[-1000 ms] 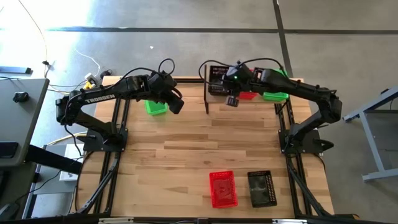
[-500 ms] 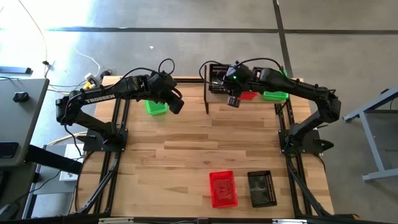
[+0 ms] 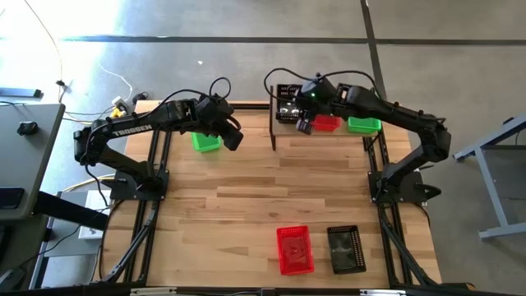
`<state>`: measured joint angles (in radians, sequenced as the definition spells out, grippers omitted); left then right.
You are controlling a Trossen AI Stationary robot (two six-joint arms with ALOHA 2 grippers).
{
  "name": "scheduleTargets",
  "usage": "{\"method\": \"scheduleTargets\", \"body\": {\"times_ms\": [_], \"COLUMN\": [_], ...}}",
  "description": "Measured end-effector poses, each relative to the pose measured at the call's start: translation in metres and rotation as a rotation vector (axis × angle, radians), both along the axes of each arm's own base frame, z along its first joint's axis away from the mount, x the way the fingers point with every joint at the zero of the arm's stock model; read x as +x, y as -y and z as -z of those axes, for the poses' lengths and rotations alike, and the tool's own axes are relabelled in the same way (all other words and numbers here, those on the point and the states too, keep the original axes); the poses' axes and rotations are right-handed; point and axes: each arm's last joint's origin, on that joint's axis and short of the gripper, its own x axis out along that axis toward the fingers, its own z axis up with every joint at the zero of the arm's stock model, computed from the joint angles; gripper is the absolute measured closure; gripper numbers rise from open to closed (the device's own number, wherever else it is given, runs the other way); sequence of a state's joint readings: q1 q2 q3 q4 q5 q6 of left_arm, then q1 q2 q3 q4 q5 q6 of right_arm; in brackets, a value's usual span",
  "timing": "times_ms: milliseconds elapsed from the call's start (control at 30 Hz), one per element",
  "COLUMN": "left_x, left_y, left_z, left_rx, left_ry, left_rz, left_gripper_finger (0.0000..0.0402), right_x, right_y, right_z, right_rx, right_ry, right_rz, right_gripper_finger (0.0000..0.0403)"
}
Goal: Stack baskets on shelf by color
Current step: Stack the left black bin on top of the black bin on the shelf, then stack the red bin on top of the red bin on the shelf
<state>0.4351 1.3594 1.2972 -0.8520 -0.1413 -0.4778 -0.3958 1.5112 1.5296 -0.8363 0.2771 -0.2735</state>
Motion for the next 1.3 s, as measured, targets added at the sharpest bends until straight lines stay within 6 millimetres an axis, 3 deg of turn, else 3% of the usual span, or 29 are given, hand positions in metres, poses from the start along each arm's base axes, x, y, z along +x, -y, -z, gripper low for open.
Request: {"method": "scheduleTargets", "body": {"times_ms": [367, 733, 1100, 1300], "left_x": [0.0, 0.0, 0.0, 0.0], "left_y": [0.0, 0.0, 0.0, 0.0], "left_z": [0.0, 0.0, 0.0, 0.0], "left_rx": [0.002, 0.014, 0.021, 0.021], "left_ry": [-0.001, -0.011, -0.017, -0.017], "left_rz": [0.001, 0.021, 0.034, 0.034], "left_gripper_finger": [0.0294, 0.0294, 0.0294, 0.0294], "right_x": [0.001, 0.005, 0.017, 0.018], "right_y": [-0.002, -0.002, 0.005, 0.004], "right_z": [0.028, 0.013, 0.034, 0.029], "right_rx": [0.072, 0.038, 0.087, 0.06], "right_ry": [-0.031, 0.045, -0.017, -0.015], "right_rz": [0.028, 0.053, 0.056, 0.063], "right_gripper_finger": [0.0297, 0.0317, 0.0319, 0.0319]}}
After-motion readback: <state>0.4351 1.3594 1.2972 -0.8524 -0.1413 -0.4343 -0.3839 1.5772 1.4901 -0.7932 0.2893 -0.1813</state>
